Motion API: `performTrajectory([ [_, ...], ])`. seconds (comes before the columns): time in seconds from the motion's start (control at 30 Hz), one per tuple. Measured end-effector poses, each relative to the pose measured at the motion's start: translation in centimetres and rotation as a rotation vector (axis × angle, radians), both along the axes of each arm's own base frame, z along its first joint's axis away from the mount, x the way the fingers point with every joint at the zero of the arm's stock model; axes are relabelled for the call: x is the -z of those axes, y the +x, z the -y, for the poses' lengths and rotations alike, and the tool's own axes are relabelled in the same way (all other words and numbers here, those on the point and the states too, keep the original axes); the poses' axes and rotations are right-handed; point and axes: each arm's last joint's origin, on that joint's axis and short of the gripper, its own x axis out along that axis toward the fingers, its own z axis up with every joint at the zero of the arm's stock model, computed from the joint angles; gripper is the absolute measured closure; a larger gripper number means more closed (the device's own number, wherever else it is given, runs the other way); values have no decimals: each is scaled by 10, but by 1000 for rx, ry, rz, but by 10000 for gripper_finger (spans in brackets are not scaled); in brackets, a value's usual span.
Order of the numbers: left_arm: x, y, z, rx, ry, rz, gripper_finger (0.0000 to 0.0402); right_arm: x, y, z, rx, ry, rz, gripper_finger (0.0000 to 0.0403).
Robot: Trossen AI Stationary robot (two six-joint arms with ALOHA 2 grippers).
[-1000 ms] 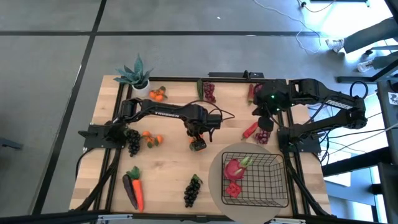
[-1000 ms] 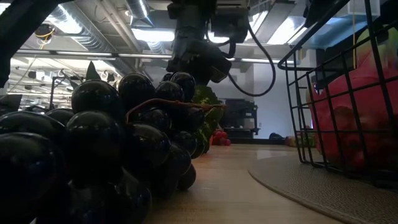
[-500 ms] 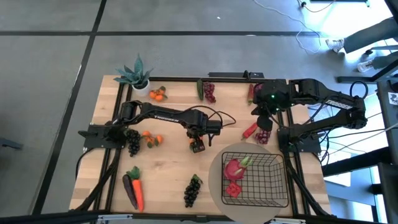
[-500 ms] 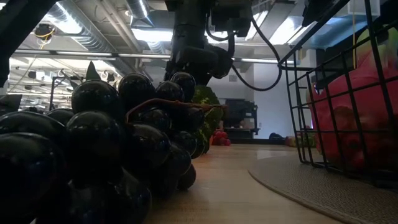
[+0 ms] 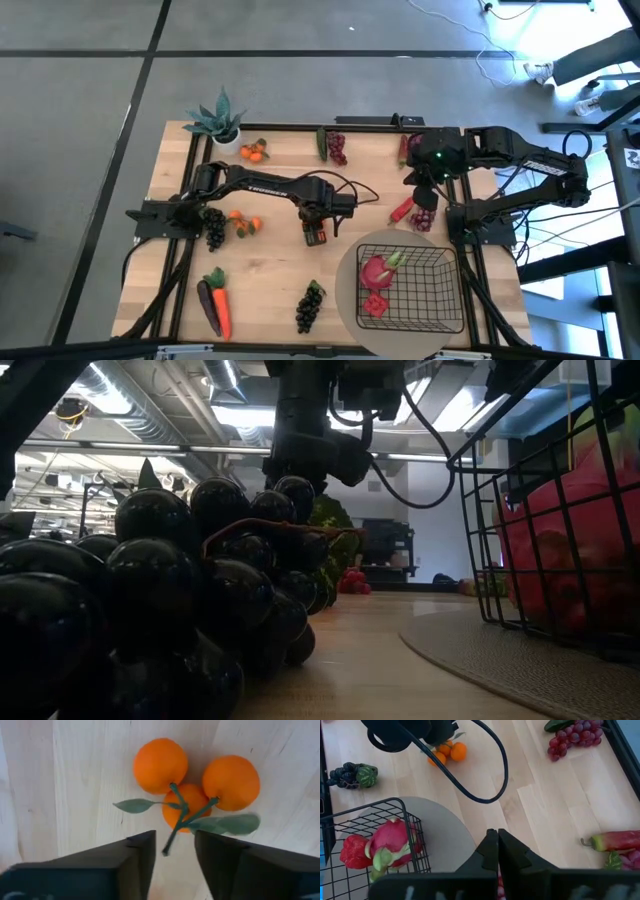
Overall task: Build produce basket
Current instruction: Put the bottom right tangerines into the black wire basket
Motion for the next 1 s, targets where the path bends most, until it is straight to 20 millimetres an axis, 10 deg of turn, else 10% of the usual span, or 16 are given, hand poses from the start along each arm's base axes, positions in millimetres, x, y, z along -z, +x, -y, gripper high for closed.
performTrajectory([
  [0.27, 0, 0, 0, 12, 0, -1, 389, 0, 0, 0, -3, -2, 0, 403],
  [0.53, -9, -2, 1, 24, 0, 4, 398, 0, 0, 0, -30, -18, -2, 403],
  [1.0, -130, -3, 1, 31, 64, 238, 401, -18, -35, -11, -309, -2, 147, 403],
])
